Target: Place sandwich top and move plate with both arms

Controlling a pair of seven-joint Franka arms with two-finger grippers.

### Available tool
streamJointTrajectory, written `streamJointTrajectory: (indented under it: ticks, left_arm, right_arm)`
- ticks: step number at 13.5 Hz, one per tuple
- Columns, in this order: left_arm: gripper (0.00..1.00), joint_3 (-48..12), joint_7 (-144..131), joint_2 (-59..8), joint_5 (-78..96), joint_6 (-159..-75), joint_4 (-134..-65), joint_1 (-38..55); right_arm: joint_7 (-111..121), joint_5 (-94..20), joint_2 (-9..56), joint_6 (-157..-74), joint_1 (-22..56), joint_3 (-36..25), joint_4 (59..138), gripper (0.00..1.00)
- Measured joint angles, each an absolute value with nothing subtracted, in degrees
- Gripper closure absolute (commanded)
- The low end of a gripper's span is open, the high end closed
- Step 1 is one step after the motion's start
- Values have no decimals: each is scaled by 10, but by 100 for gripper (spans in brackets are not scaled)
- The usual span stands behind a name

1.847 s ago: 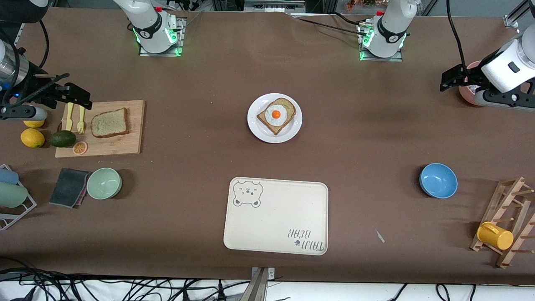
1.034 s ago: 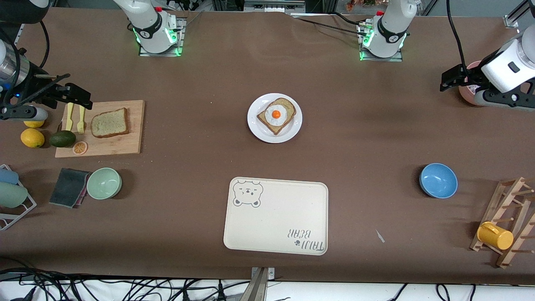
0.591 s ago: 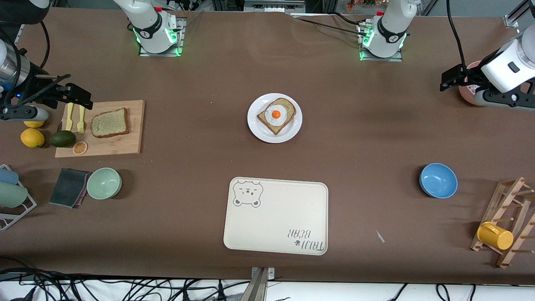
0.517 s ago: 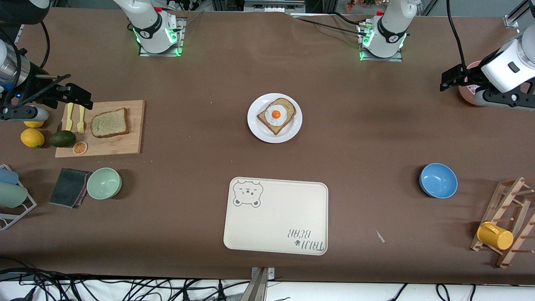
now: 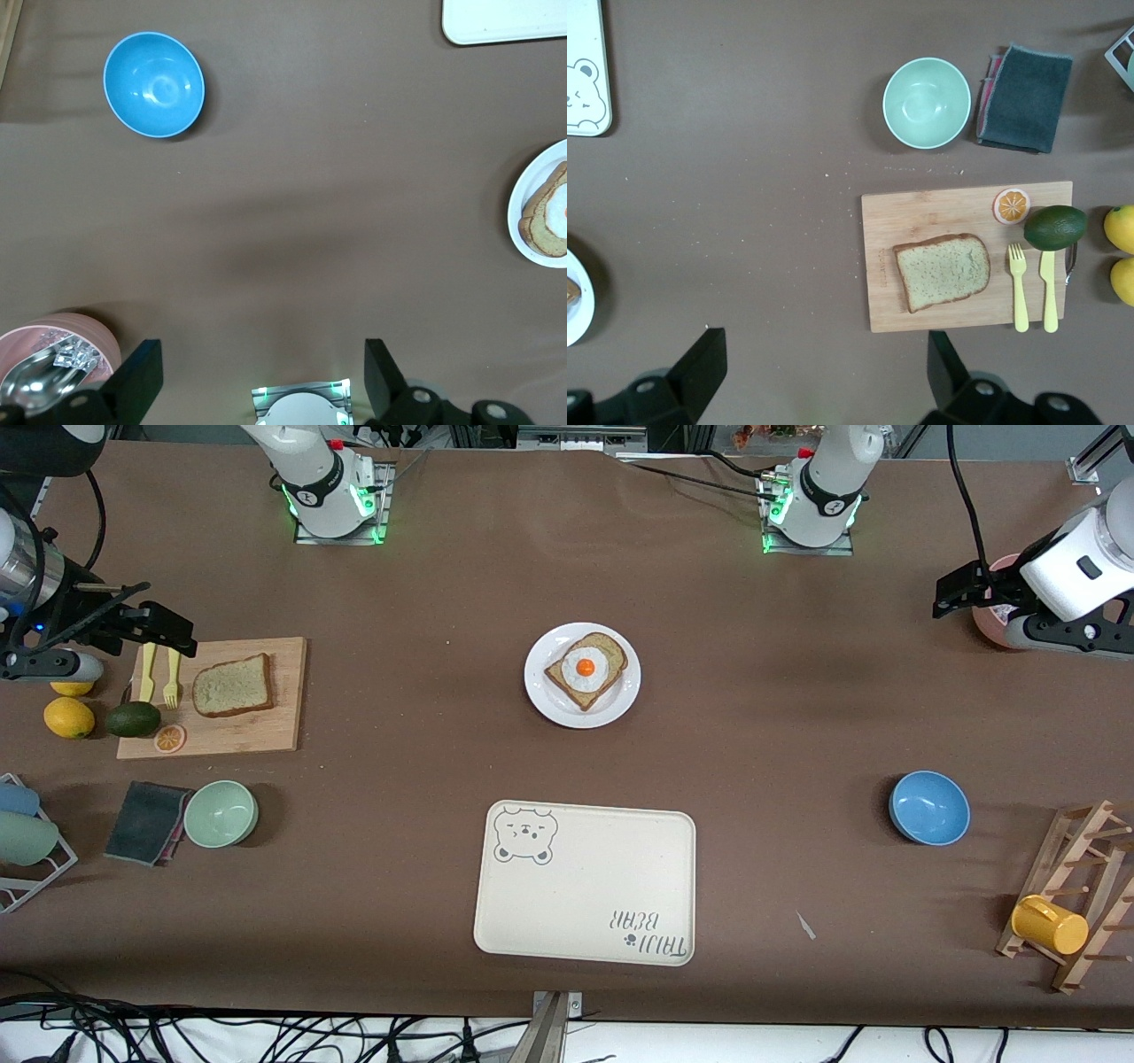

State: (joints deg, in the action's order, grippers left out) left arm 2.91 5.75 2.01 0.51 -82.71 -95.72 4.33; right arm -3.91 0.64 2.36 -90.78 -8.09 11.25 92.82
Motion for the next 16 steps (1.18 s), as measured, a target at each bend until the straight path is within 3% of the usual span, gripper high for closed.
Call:
streamJointTrajectory:
  ticks: [16]
  left_arm:
    - [0,29,58,20,17,-827,-957,20]
  right_arm:
    - [-39,6,24,-908,-81,112,929,0]
